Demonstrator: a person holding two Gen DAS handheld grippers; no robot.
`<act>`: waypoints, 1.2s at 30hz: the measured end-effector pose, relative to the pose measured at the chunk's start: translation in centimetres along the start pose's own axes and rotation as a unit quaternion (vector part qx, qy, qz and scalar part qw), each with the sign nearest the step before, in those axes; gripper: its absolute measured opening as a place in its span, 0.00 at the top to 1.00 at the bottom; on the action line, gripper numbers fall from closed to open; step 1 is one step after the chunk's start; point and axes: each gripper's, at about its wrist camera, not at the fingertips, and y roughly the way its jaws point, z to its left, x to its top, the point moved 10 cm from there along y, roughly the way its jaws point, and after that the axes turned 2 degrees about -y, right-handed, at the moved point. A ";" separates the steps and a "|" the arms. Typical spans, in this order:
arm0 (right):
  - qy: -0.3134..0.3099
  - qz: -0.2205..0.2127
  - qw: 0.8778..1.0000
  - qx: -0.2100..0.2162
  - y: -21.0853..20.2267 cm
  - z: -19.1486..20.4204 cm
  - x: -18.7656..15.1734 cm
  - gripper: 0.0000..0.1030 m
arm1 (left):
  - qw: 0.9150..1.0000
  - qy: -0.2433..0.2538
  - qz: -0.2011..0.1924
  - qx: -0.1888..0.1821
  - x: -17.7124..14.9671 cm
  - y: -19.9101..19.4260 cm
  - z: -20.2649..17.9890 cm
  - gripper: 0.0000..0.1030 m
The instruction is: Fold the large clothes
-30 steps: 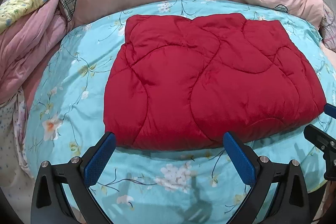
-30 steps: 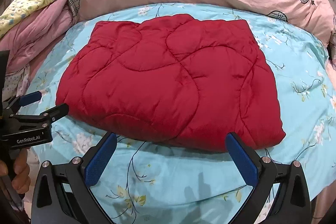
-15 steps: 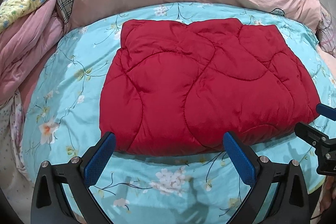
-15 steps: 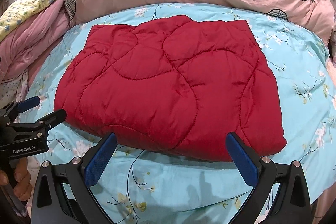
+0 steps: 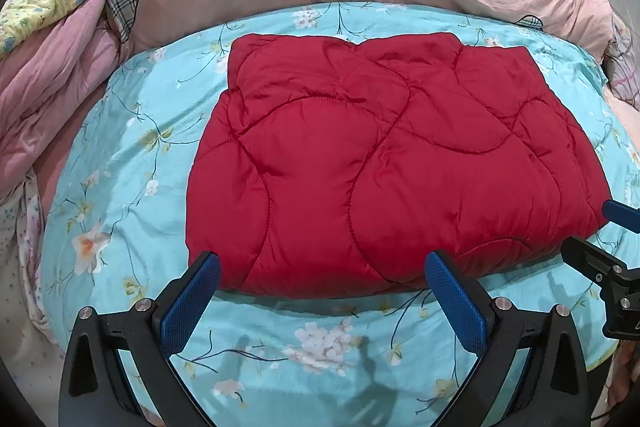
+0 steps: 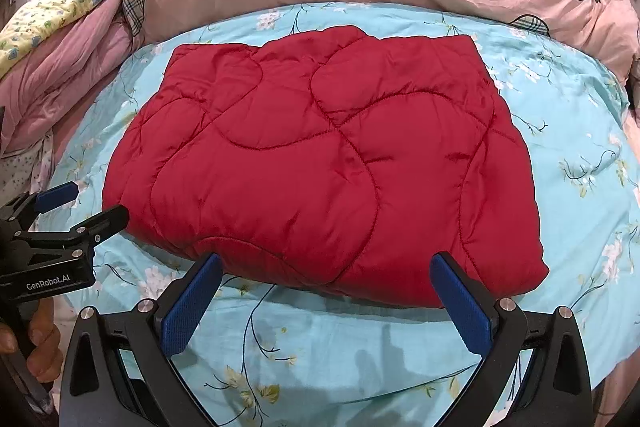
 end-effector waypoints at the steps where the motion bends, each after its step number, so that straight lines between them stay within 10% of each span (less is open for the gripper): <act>1: 0.000 0.000 1.000 0.000 0.0 0.0 0.0 0.00 | 1.000 0.000 0.000 0.000 0.0 0.0 0.0 0.01; 36: 0.001 0.001 1.000 0.001 0.0 0.1 0.1 0.00 | 1.000 0.000 0.001 -0.006 0.1 0.0 -0.2 0.01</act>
